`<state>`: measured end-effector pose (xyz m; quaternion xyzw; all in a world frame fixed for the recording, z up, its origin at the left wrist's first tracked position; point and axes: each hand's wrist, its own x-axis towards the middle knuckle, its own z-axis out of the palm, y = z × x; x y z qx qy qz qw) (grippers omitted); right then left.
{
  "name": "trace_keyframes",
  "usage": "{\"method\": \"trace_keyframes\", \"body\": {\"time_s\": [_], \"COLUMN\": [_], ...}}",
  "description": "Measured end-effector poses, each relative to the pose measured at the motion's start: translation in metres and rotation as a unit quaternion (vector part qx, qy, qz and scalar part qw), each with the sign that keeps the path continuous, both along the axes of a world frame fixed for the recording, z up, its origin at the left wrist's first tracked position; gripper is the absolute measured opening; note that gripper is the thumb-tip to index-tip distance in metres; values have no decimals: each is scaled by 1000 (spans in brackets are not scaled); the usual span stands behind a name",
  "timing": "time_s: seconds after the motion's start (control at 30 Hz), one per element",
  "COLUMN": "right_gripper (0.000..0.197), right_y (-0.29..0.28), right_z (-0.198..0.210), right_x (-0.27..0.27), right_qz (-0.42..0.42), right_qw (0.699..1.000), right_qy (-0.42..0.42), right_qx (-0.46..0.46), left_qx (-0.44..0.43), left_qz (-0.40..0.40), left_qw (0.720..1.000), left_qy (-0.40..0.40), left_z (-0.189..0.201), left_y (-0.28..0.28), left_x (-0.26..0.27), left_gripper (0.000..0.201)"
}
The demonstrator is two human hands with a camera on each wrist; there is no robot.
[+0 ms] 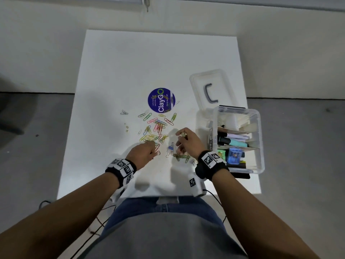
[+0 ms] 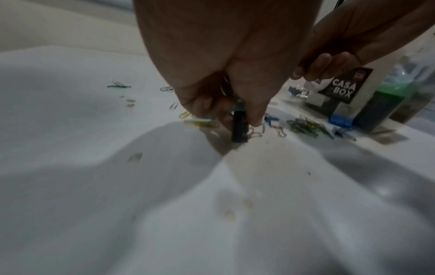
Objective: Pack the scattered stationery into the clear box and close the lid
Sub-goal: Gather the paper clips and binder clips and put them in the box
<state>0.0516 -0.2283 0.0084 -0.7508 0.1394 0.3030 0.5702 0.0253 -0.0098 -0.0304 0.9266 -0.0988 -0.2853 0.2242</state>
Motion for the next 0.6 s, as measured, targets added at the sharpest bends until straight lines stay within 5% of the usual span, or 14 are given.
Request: {"method": "trace_keyframes", "body": {"time_s": [0.17,0.3,0.6], "right_gripper": [12,20,56], "right_y": [-44,-95,-131], "right_z": [40,54,66], "right_x": [13,31,37], "right_qz": [-86,-180,-102], "right_qw": [991,963,966], "right_qy": [-95,-129,-49], "right_qx": [-26,-151,-234], "left_qx": [-133,-237,-180], "left_qz": [55,114,72], "left_qw": [989,963,981], "left_qy": [-25,-67,14], "left_z": [52,94,101], "left_y": [-52,-139,-234], "left_x": [29,70,110], "left_gripper": [15,18,27]}}
